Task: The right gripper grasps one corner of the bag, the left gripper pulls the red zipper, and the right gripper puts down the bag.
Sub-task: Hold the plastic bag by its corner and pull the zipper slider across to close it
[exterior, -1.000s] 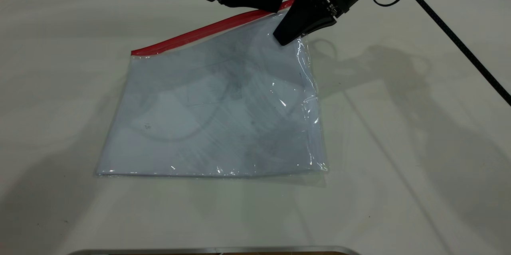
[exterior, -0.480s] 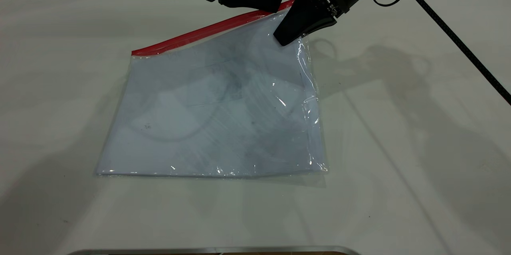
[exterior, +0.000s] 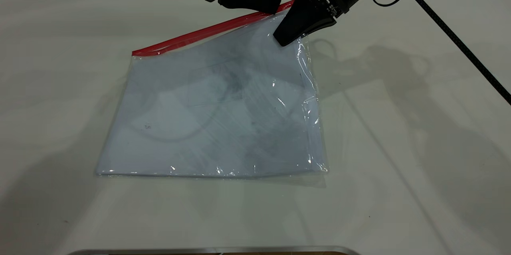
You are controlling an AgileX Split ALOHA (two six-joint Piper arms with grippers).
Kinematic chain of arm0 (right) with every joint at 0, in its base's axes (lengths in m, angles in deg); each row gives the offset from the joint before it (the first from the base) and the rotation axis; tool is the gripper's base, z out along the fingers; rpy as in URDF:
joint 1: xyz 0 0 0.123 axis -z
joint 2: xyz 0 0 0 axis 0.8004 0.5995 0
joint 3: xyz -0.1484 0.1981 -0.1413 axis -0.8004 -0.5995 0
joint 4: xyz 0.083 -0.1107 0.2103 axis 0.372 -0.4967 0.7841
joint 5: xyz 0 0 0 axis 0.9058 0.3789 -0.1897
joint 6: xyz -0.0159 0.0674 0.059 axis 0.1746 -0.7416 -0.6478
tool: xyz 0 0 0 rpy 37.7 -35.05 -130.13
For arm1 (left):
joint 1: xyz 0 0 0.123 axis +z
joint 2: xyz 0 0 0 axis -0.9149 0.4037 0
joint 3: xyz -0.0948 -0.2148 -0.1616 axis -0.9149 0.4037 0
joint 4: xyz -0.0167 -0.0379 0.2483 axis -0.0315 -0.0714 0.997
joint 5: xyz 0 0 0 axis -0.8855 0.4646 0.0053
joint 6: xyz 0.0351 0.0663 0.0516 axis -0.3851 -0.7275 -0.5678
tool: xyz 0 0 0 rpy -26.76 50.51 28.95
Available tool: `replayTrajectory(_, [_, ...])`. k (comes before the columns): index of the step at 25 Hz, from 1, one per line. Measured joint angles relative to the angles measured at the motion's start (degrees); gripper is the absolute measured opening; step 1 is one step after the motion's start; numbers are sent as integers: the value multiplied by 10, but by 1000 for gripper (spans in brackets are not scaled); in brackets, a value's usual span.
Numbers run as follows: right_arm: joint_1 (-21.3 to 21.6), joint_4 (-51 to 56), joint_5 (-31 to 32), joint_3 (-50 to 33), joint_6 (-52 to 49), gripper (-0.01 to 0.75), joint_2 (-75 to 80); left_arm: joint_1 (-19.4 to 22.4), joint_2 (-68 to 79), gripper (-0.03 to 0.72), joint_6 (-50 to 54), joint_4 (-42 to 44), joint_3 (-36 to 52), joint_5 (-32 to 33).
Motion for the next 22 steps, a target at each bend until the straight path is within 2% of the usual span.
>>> replayTrajectory(6, [2, 0, -1, 0, 2, 33, 0, 0, 0, 56, -16, 1, 0, -1])
replayTrajectory(22, [41, 36, 4, 0, 2, 33, 0, 11, 0, 53, -42, -7, -1, -34])
